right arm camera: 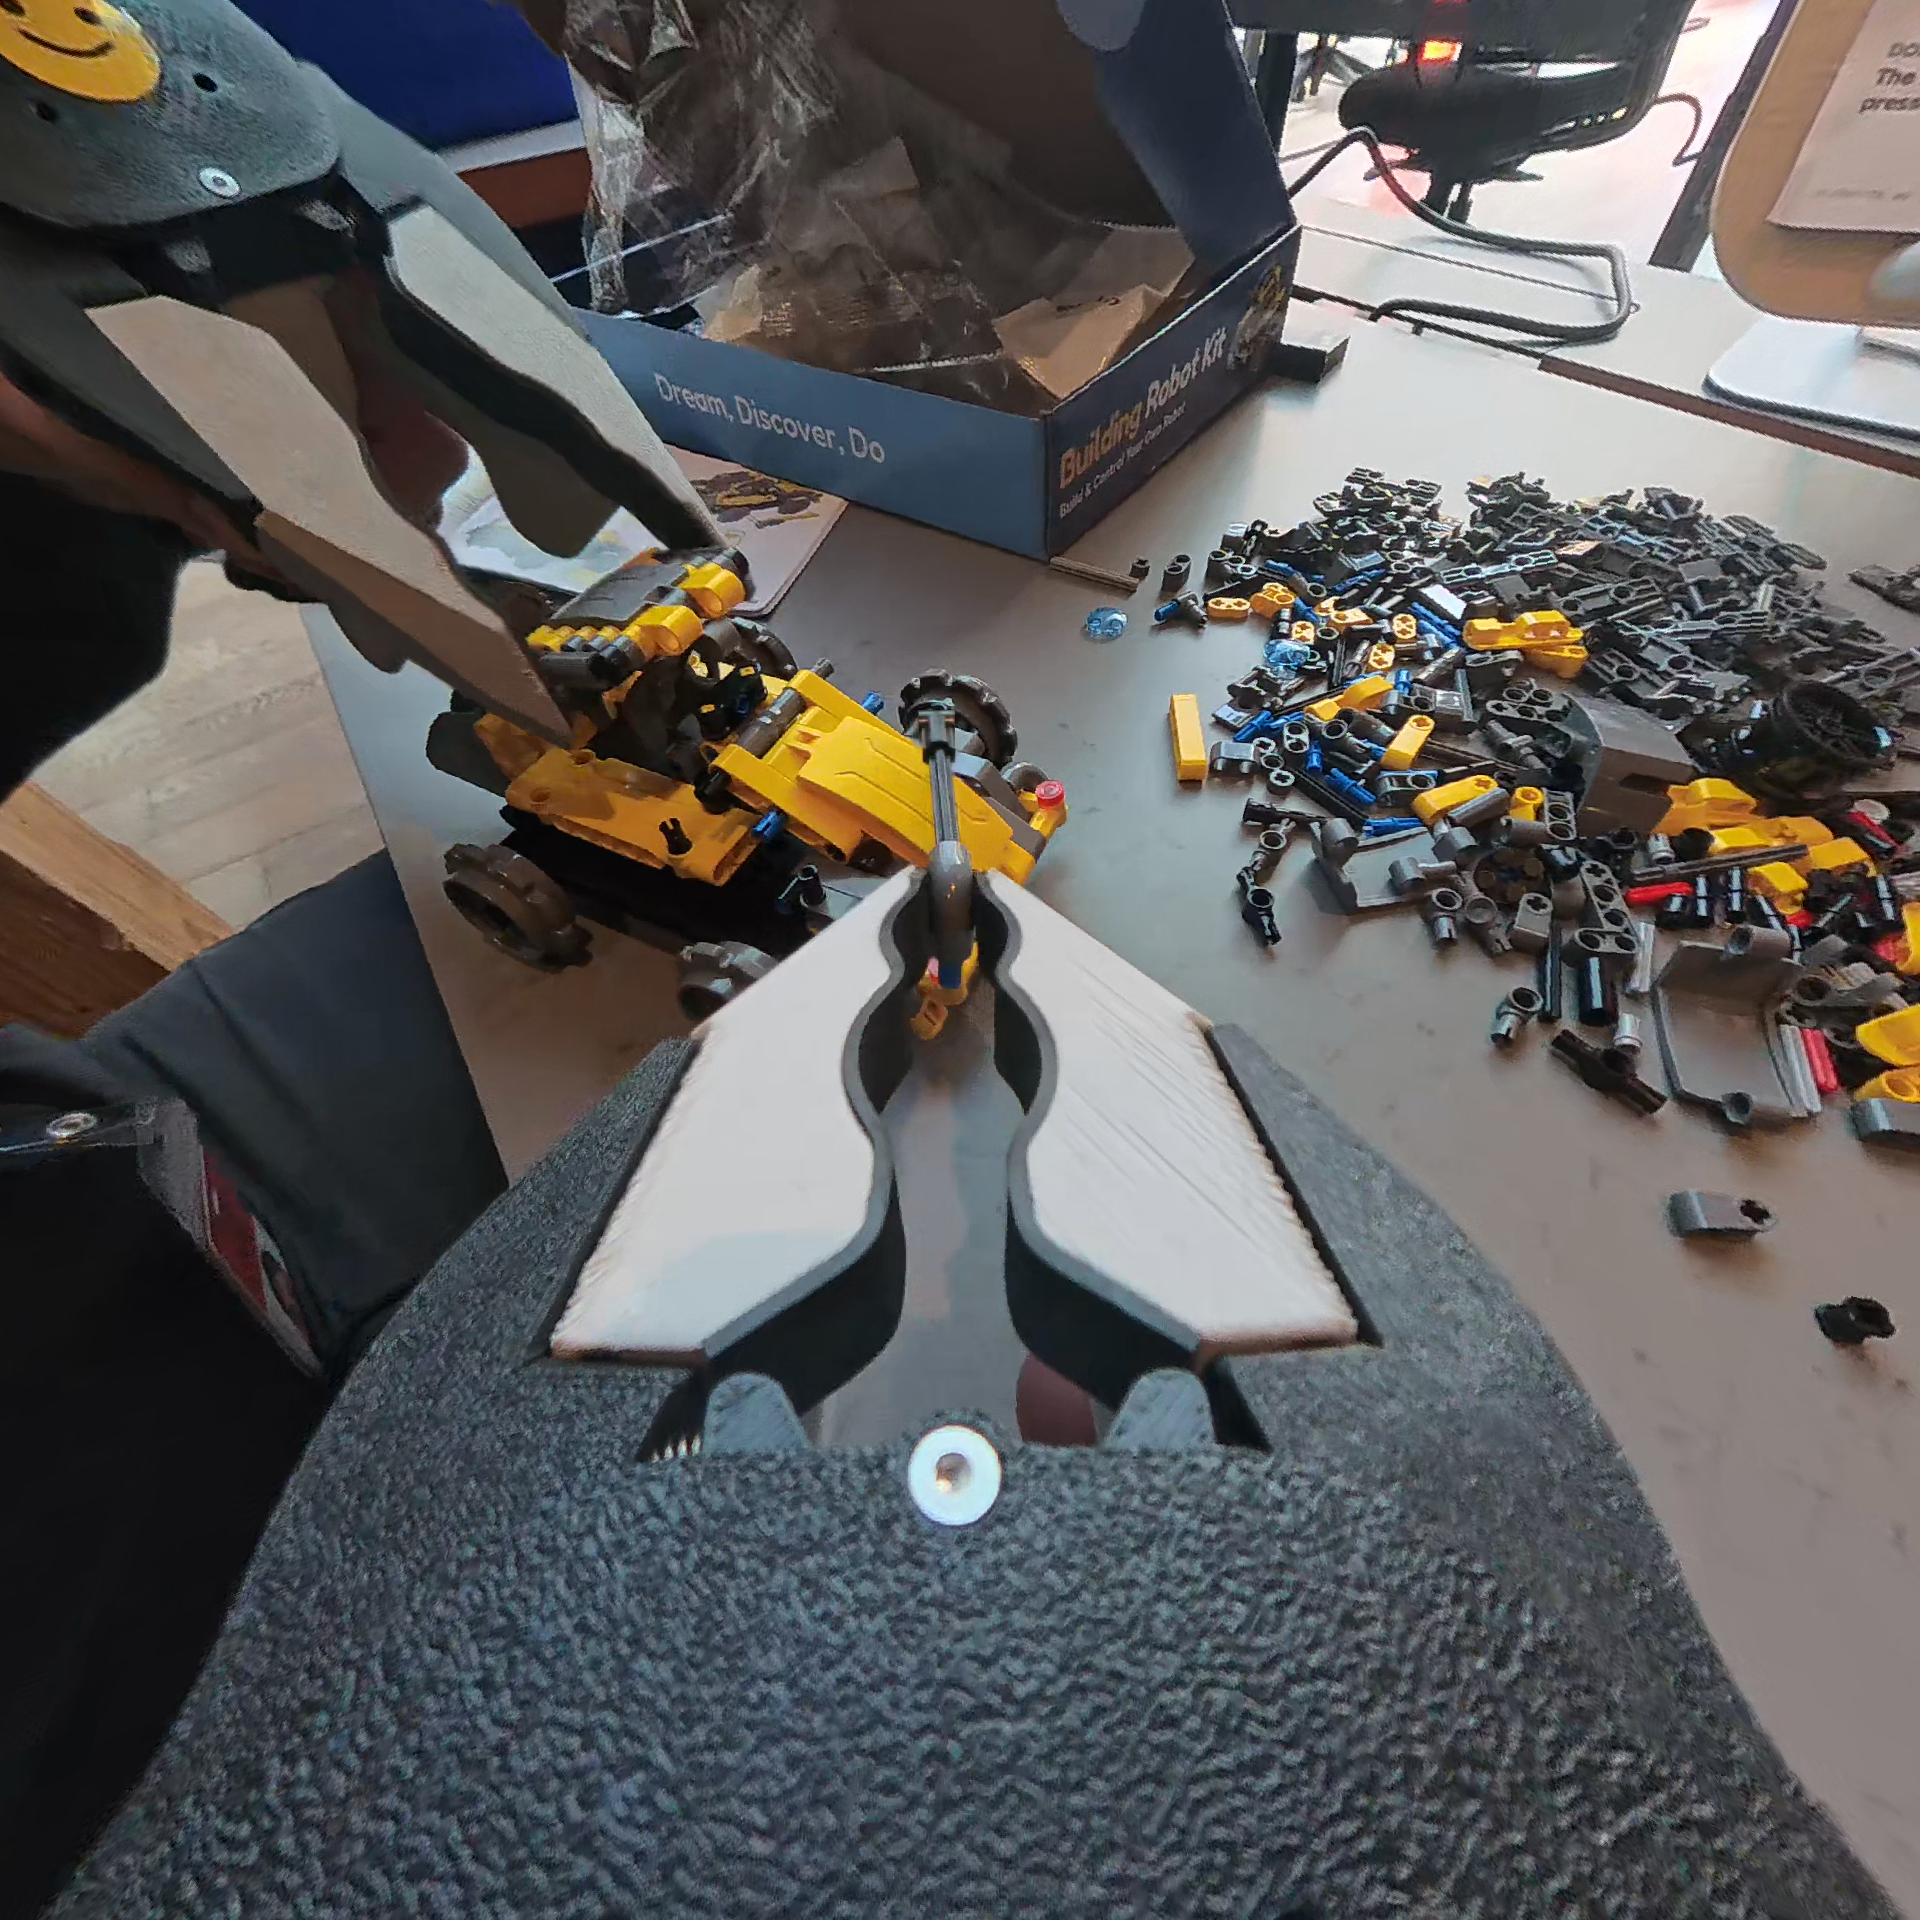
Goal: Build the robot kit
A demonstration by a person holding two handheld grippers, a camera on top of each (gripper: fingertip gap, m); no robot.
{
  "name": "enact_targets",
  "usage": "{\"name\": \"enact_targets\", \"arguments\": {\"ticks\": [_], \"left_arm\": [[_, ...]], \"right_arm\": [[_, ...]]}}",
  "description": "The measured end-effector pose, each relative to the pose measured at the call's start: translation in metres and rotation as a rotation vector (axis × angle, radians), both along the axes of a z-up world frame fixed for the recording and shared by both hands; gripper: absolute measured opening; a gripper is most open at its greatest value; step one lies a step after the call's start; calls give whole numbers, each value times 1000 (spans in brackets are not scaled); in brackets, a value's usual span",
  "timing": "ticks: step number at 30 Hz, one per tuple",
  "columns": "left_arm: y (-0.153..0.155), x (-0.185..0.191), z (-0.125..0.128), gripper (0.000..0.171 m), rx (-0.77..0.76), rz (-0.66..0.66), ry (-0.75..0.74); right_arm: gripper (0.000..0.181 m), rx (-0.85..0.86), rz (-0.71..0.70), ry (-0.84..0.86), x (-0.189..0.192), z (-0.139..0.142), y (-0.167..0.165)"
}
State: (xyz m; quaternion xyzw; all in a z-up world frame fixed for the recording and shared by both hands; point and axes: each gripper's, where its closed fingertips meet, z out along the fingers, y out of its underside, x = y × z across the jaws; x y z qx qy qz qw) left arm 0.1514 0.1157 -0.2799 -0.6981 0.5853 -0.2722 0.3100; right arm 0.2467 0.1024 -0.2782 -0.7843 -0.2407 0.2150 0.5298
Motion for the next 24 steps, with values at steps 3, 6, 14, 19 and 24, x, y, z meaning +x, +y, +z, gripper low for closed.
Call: {"name": "enact_targets", "arguments": {"ticks": [3,6,14,19,24], "left_arm": [[0,-5,7,60,26,-75,-5],[29,-5,49,58,98,-31,-153],[65,-2,83,79,116,16,-352],[79,-9,74,76,122,77,-418],[91,-23,75,74,298,168,-365]], "right_arm": [[6,58,-33,46,2,9,2],[6,143,-129,24,18,17,8],[6,192,-597,-151,101,14,52],[5,104,-698,-325,124,-6,66],[5,36,-698,-464,124,-24,72]]}}
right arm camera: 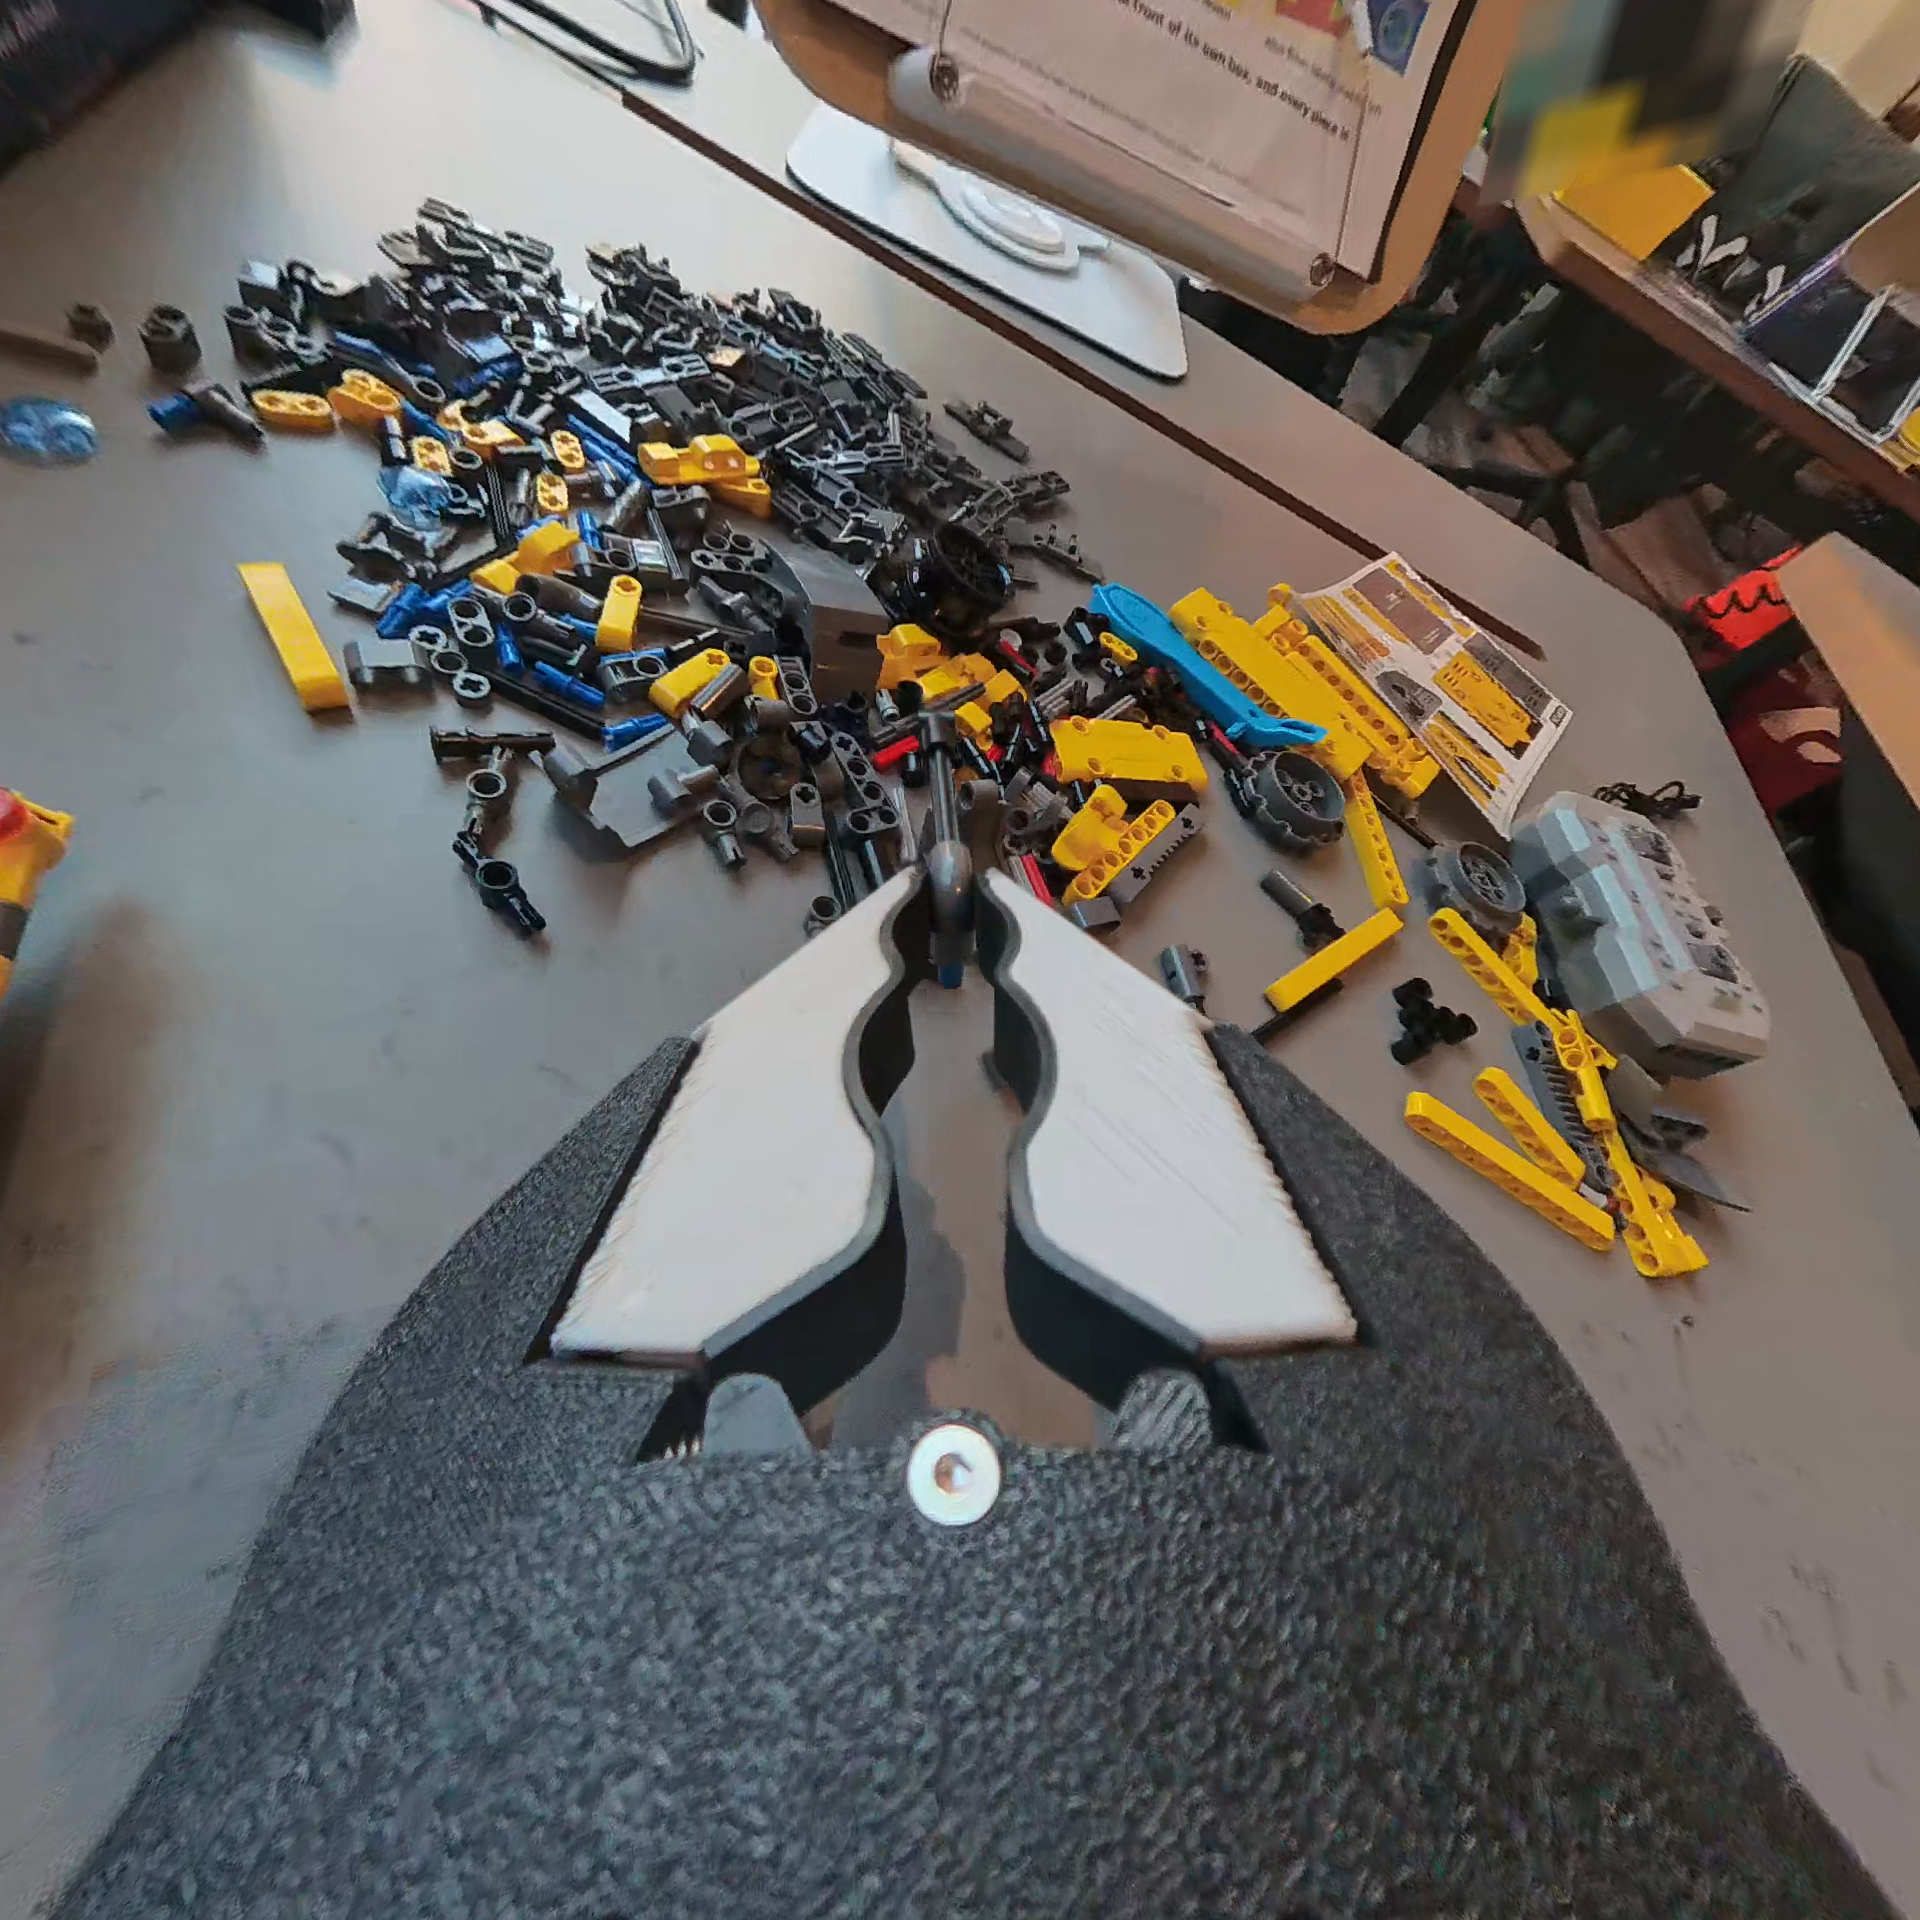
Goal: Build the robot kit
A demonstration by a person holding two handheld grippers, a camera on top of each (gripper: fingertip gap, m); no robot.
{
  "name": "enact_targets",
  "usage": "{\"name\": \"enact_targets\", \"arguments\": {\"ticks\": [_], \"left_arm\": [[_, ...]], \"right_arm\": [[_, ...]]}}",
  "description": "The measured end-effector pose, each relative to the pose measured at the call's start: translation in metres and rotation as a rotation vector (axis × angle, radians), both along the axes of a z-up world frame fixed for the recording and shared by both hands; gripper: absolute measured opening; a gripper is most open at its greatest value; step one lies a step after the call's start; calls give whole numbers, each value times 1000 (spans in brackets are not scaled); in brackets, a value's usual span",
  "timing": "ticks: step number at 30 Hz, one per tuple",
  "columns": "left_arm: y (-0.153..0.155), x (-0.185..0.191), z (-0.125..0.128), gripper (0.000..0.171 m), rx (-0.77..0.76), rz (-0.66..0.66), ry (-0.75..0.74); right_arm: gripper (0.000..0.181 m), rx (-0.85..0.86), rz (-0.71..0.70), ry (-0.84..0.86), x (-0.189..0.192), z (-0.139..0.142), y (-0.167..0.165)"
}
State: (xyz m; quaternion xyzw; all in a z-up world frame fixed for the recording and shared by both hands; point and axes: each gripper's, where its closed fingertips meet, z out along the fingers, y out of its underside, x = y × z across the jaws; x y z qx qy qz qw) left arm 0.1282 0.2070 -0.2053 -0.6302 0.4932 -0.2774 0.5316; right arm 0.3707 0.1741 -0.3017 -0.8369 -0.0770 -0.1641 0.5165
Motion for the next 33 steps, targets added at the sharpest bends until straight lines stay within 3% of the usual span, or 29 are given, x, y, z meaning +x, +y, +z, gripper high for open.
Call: {"name": "enact_targets", "arguments": {"ticks": [4,9,14,33], "left_arm": [[-9,10,-2,68,-70,-36,-56],[-12,11,-23,68,15,7,34],[-14,13,-38,67,-53,-13,44],[-20,19,-45,67,-52,-32,59]], "right_arm": [[6,-63,-26,-31,3,-10,2],[6,-87,-32,-78,3,-14,3],[6,-84,-20,-121,-1,-13,5],[6,-77,0,-144,-6,-12,5]]}}
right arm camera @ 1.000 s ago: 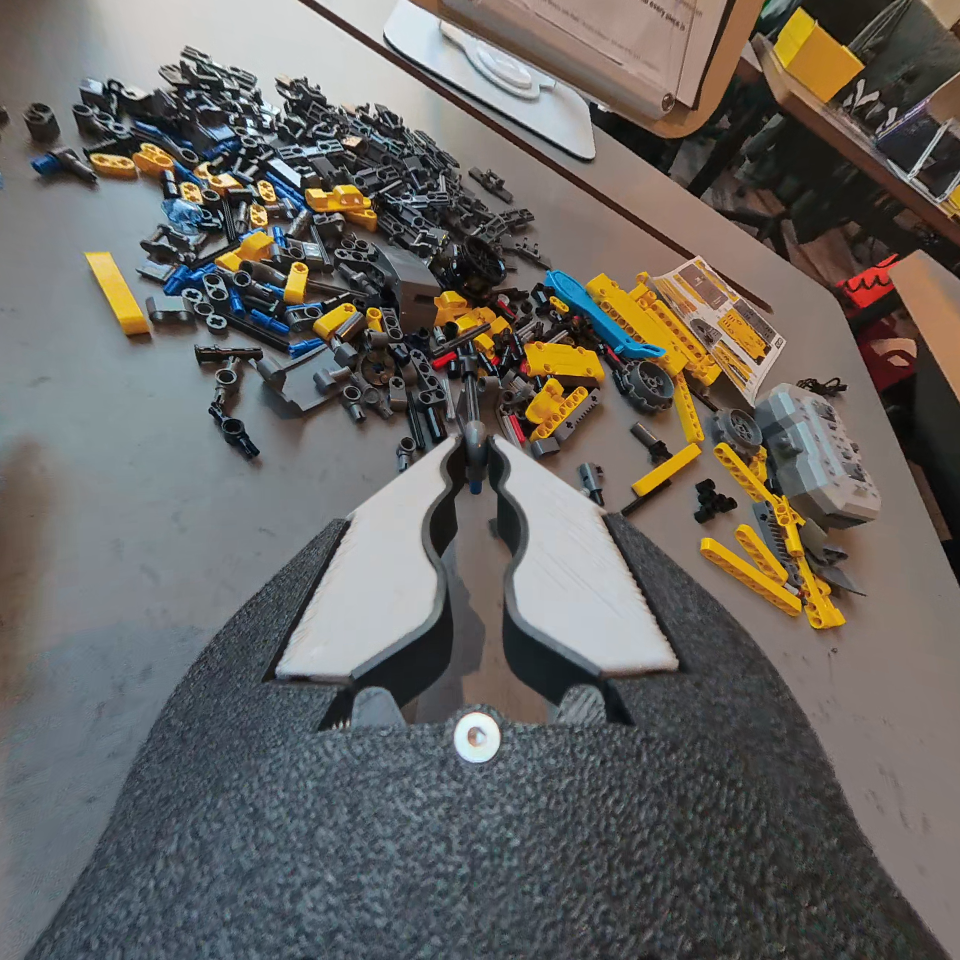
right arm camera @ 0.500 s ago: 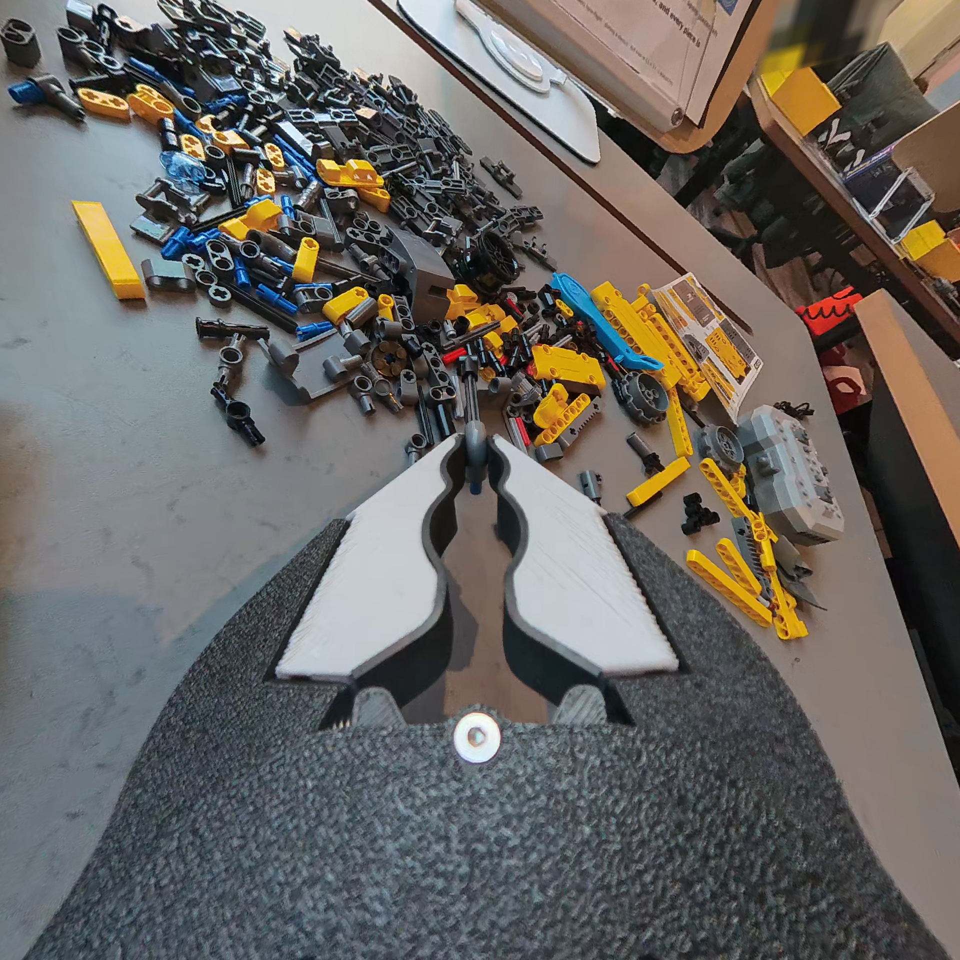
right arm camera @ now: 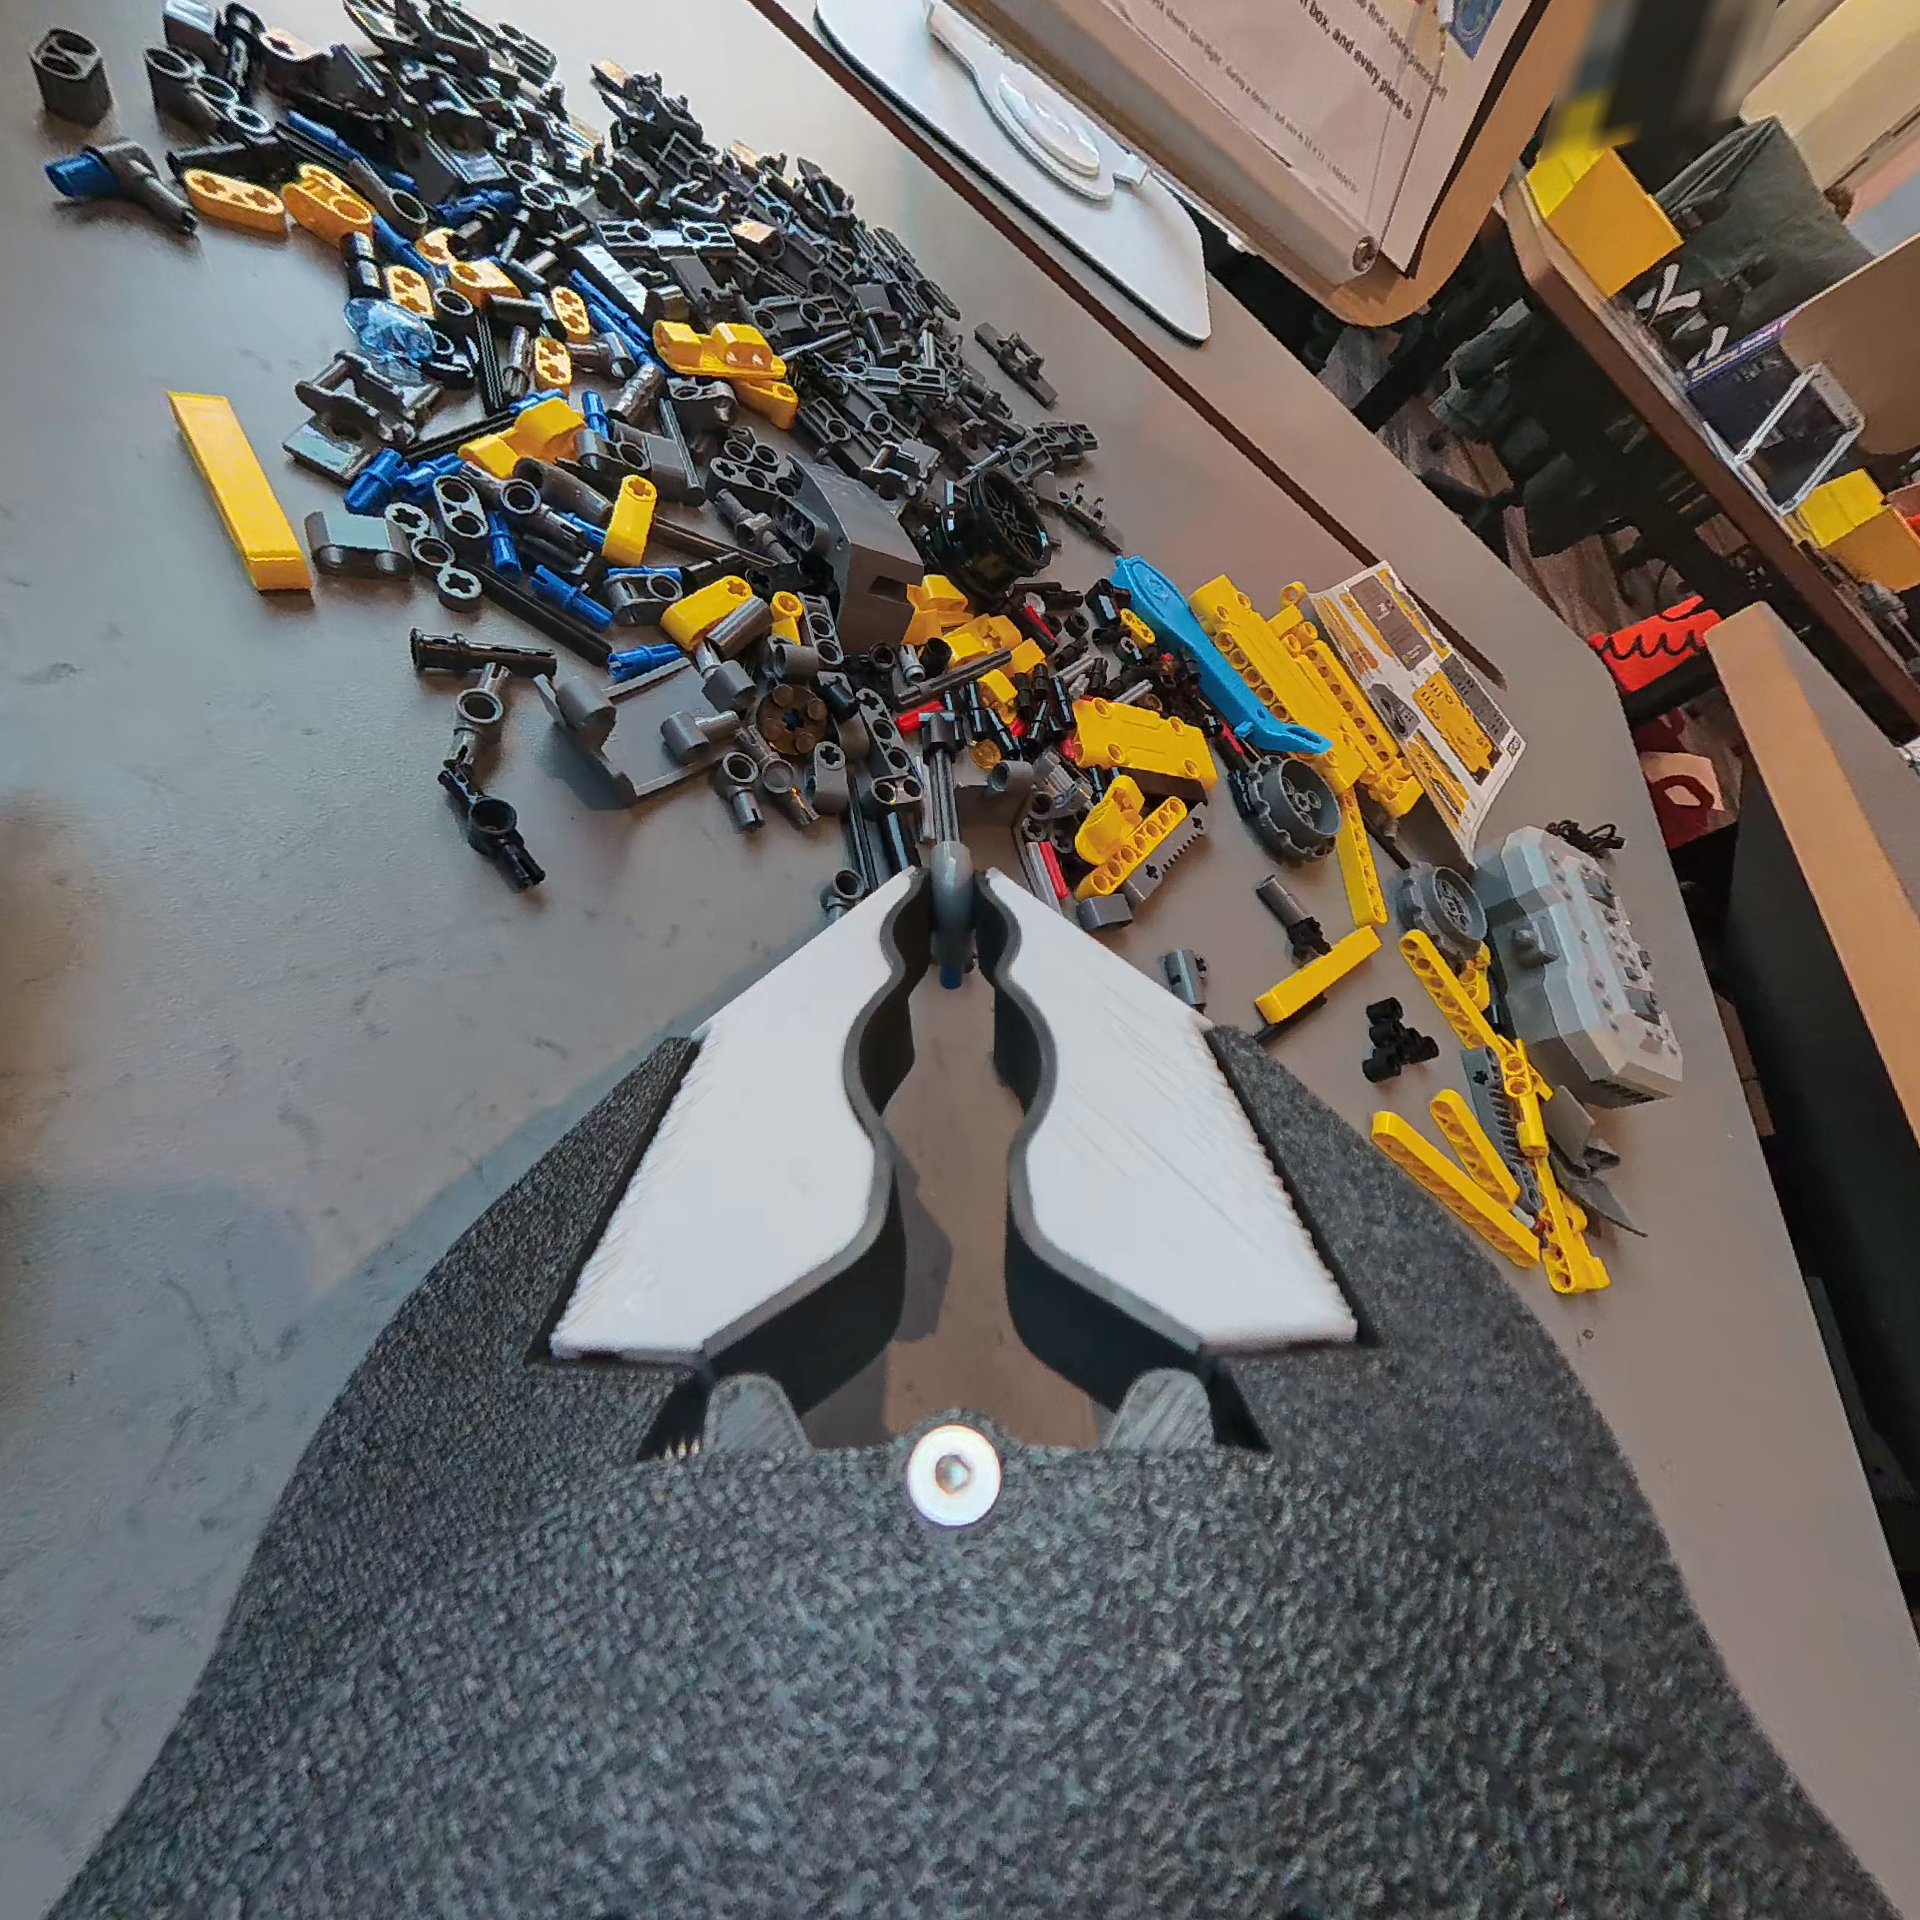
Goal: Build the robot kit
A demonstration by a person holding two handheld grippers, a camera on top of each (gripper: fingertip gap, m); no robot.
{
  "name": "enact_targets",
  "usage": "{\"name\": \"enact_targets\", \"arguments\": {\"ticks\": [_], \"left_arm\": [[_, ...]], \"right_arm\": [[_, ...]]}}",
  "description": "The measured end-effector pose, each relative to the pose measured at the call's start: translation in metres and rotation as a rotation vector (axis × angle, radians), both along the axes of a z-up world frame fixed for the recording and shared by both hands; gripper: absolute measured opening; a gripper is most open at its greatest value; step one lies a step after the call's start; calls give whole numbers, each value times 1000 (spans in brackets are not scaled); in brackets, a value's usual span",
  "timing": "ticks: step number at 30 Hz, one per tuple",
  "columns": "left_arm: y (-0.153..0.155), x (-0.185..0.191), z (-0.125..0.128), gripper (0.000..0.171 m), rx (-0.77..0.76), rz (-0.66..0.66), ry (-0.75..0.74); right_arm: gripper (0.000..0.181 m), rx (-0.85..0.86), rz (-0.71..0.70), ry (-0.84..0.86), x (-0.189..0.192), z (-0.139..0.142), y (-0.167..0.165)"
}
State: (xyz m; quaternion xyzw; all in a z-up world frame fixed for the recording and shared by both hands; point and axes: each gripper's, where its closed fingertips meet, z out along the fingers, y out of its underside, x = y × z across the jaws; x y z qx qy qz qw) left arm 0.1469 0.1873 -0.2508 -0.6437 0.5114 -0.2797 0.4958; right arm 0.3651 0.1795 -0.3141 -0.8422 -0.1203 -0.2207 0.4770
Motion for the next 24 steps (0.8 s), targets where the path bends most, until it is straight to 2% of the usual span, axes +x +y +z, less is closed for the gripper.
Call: {"name": "enact_targets", "arguments": {"ticks": [24], "left_arm": [[0,-1,-1,67,-5,2,1]], "right_arm": [[6,-9,10,-28,-3,-1,1]]}}
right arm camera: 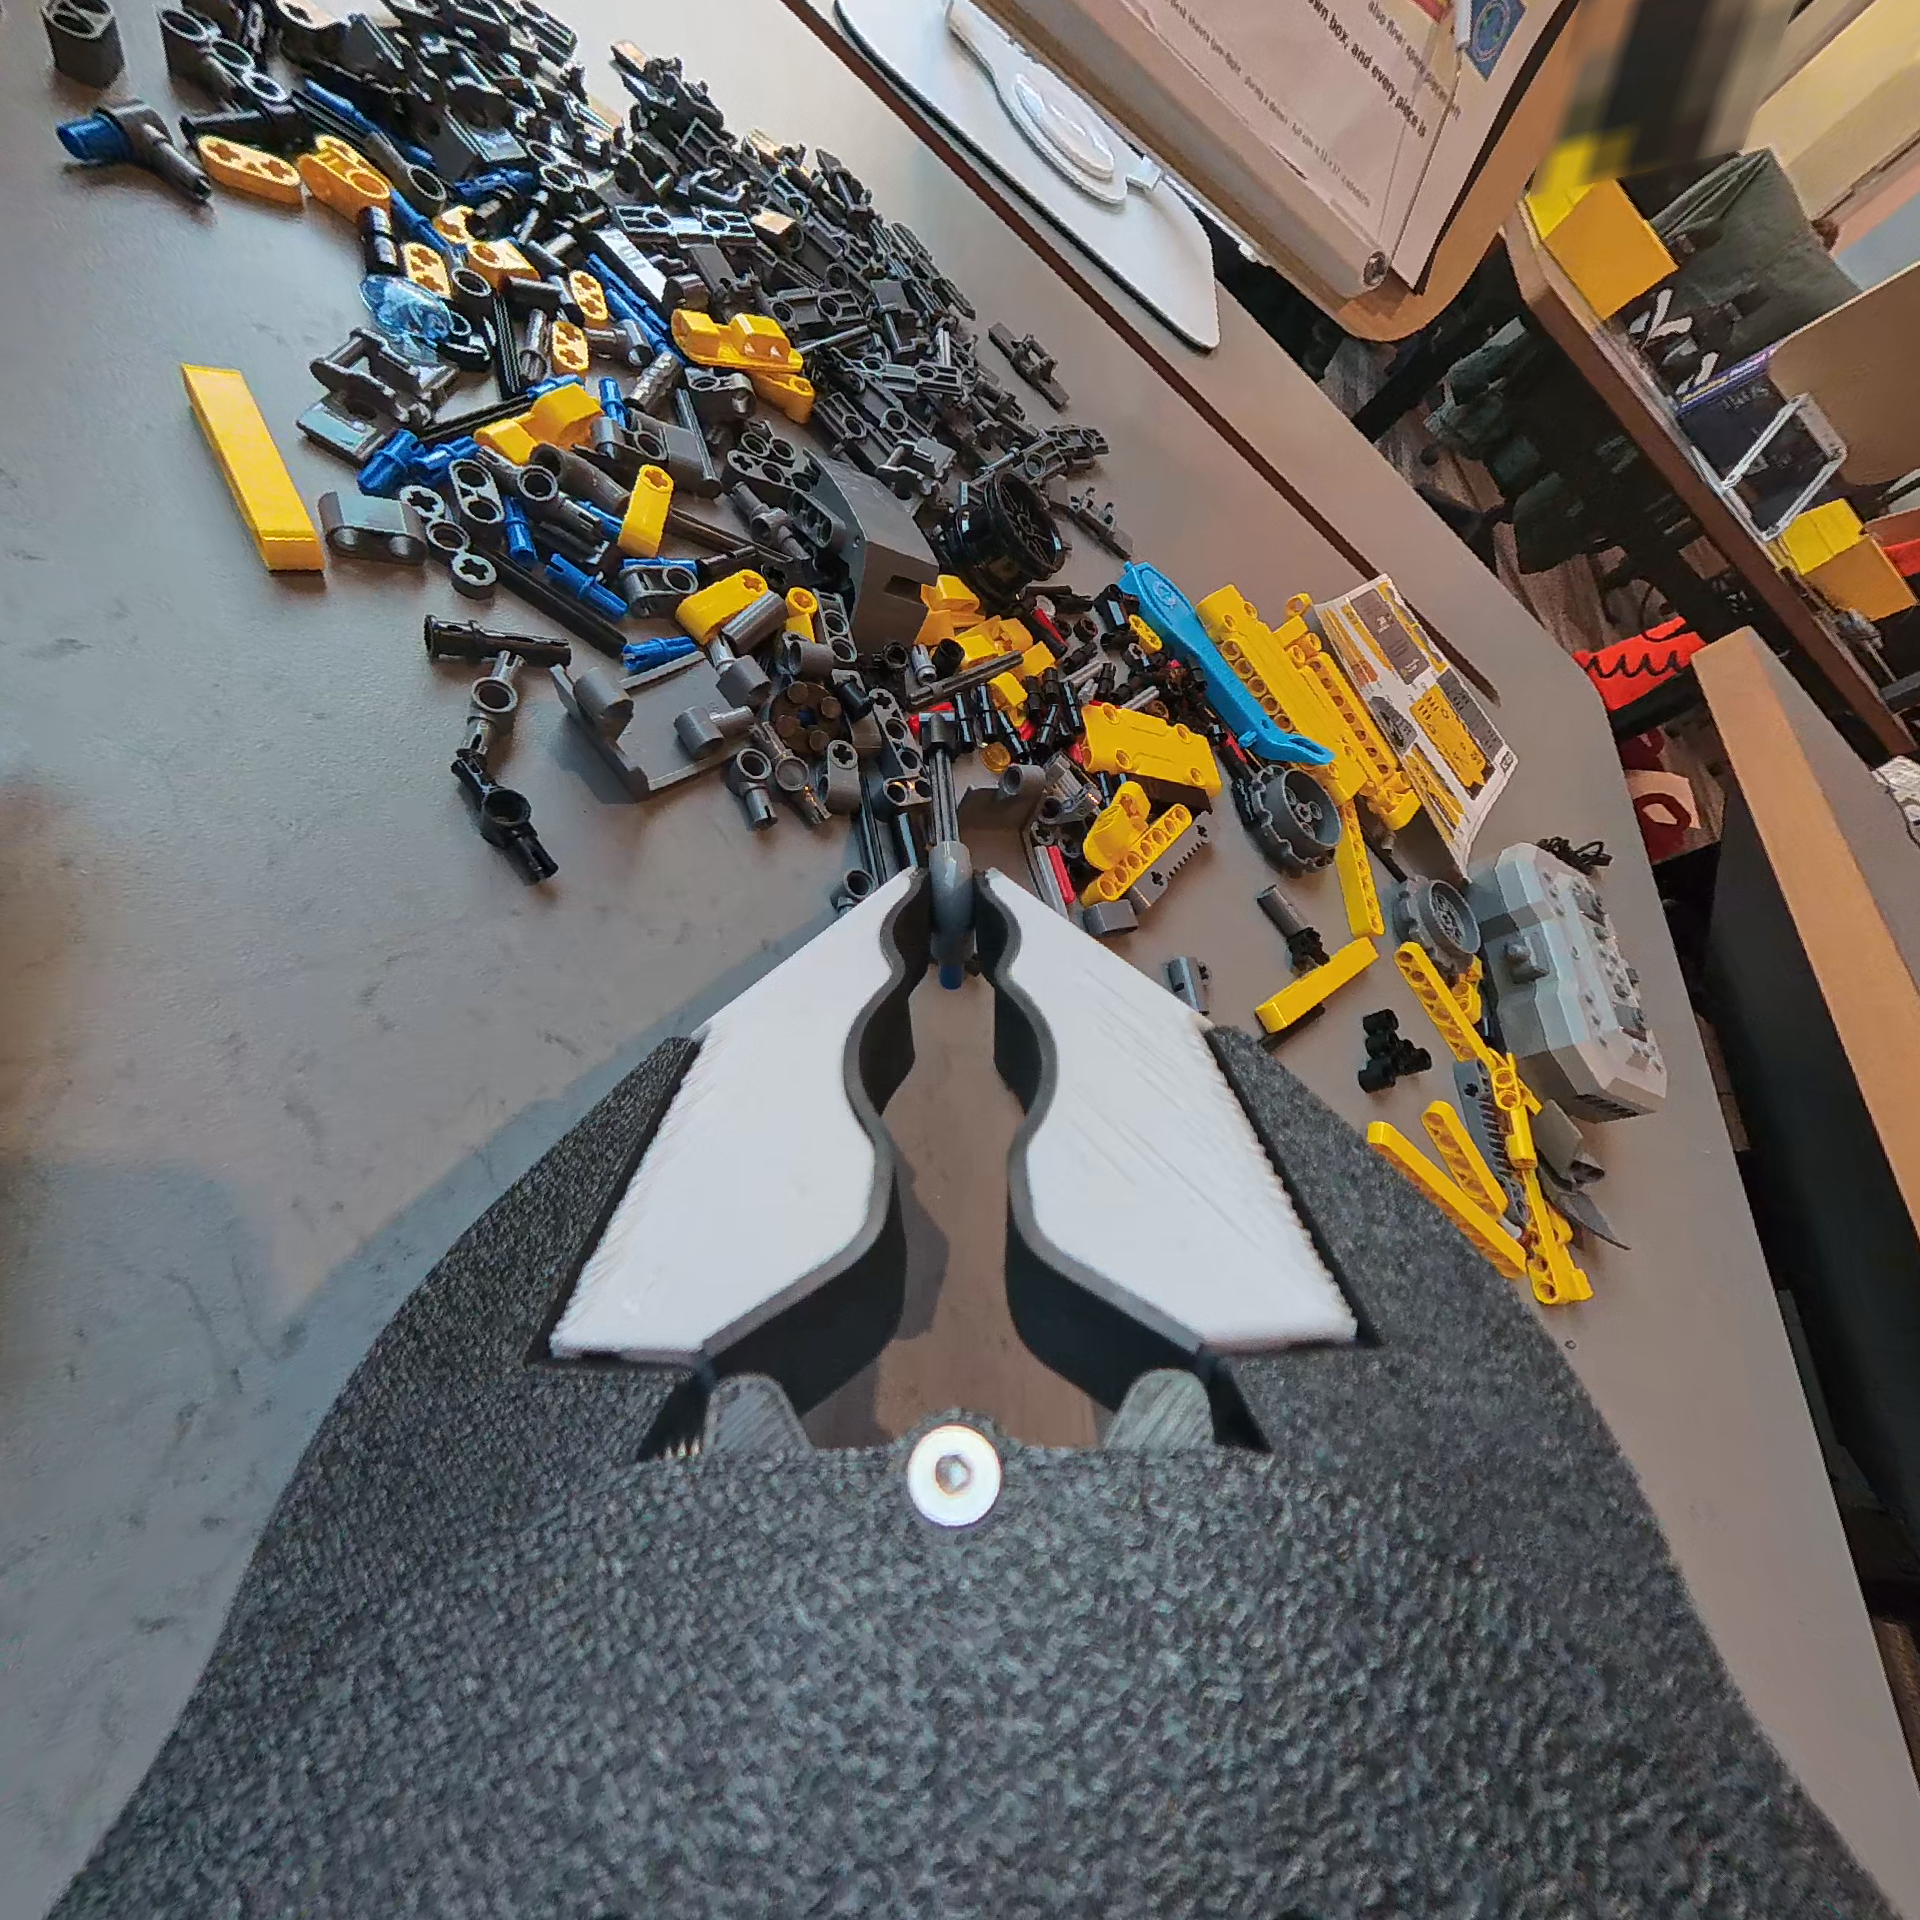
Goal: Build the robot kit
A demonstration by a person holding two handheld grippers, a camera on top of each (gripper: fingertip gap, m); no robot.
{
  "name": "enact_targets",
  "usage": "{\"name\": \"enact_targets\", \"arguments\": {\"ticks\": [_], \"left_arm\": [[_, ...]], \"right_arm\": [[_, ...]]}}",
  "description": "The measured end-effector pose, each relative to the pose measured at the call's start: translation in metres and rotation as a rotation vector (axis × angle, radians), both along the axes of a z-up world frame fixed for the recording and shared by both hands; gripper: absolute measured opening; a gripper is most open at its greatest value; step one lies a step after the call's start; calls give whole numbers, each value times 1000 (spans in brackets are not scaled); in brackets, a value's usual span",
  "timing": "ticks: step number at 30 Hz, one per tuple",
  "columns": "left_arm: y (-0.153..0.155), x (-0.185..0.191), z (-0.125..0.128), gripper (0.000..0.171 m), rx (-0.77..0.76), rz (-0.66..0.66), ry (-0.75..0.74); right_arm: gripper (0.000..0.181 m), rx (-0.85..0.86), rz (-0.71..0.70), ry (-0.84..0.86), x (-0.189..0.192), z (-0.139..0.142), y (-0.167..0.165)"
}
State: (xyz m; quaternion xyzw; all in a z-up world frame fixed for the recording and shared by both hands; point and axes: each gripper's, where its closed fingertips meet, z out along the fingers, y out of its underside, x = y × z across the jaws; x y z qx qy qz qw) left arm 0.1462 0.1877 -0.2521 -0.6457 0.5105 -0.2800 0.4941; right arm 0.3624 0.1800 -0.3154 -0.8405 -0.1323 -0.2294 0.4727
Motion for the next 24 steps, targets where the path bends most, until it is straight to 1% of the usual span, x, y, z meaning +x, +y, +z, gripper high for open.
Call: {"name": "enact_targets", "arguments": {"ticks": [8,13,15,17,19,21,24], "left_arm": [[0,0,-1,67,1,0,6],[-1,1,-5,67,1,2,20],[1,1,-9,64,0,18,38],[4,1,-11,59,-8,34,48],[6,2,-10,57,-6,50,46],[11,0,-12,56,1,71,56],[18,-3,-15,57,7,108,70]], "right_arm": [[6,4,12,-12,-3,1,0],[6,32,86,-28,-23,5,-3],[6,18,129,44,-35,9,-11],[6,23,155,86,-39,21,-20],[6,20,206,180,-52,33,-30],[6,15,276,269,-72,46,-41],[6,-22,423,308,-113,55,-63]]}}
